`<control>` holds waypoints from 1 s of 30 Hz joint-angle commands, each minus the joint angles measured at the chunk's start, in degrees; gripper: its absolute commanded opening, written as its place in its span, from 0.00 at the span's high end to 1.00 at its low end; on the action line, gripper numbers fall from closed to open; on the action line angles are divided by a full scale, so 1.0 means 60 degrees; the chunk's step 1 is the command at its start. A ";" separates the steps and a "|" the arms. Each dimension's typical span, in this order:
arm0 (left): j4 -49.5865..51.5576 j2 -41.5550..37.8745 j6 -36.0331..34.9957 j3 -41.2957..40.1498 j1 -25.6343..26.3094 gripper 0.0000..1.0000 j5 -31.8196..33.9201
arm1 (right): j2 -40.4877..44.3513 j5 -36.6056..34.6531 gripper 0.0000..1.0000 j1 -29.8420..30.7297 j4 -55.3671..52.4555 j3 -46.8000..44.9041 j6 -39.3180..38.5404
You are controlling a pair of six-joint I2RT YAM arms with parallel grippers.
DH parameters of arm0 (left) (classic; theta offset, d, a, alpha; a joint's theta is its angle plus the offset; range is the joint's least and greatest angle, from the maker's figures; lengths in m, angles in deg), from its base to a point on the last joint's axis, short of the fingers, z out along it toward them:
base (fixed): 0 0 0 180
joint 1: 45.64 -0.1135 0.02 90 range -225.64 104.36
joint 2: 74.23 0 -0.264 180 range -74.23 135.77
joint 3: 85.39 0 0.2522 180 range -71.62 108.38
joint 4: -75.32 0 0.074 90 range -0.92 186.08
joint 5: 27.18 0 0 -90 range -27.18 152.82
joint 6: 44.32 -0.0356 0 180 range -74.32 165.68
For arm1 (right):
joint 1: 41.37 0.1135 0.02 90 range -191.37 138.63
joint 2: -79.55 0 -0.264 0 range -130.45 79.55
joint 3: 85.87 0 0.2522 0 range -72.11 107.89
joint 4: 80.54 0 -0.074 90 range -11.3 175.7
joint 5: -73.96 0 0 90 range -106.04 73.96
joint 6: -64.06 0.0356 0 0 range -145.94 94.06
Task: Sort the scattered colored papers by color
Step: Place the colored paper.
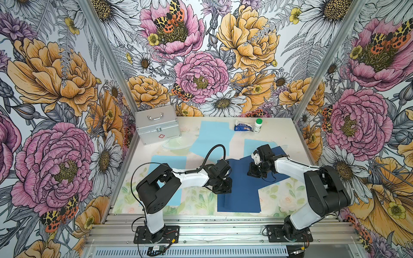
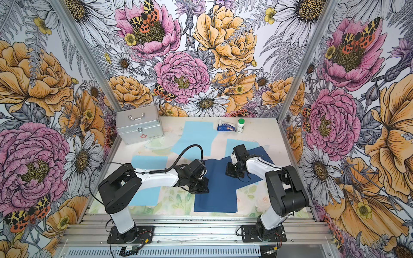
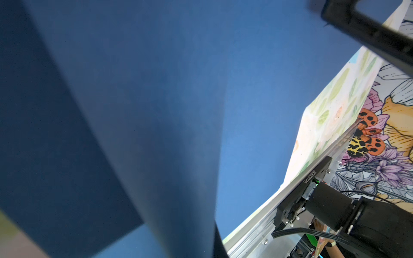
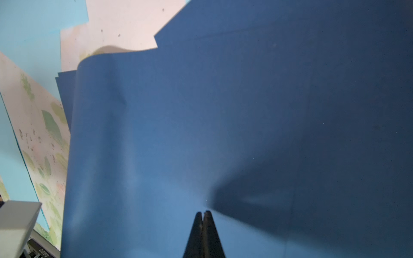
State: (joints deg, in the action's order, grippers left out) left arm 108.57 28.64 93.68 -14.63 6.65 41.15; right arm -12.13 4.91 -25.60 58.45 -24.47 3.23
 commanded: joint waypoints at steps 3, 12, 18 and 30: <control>0.0163 -0.0035 -0.0278 -0.0022 -0.0172 1.00 -0.0132 | -0.0344 -0.0196 1.00 0.0119 0.0292 -0.0118 0.0160; 0.0309 -0.0242 -0.0346 0.0021 -0.0234 0.86 -0.0161 | -0.0718 -0.0255 1.00 0.0279 0.0416 -0.0165 0.0250; 0.1757 -0.2065 -0.1021 0.0174 -0.0678 0.42 0.0494 | -0.0755 -0.0253 1.00 0.0341 0.0412 -0.0204 0.0255; 0.2646 -0.3975 -0.1237 -0.0284 -0.2033 0.30 0.1816 | -0.0857 -0.0238 1.00 0.0499 0.0486 -0.0221 0.0304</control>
State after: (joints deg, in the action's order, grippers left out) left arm 122.73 1.40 87.04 -14.65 -6.73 48.61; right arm -14.49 4.72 -23.72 61.58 -24.69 4.56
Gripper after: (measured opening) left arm 0.690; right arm 0.047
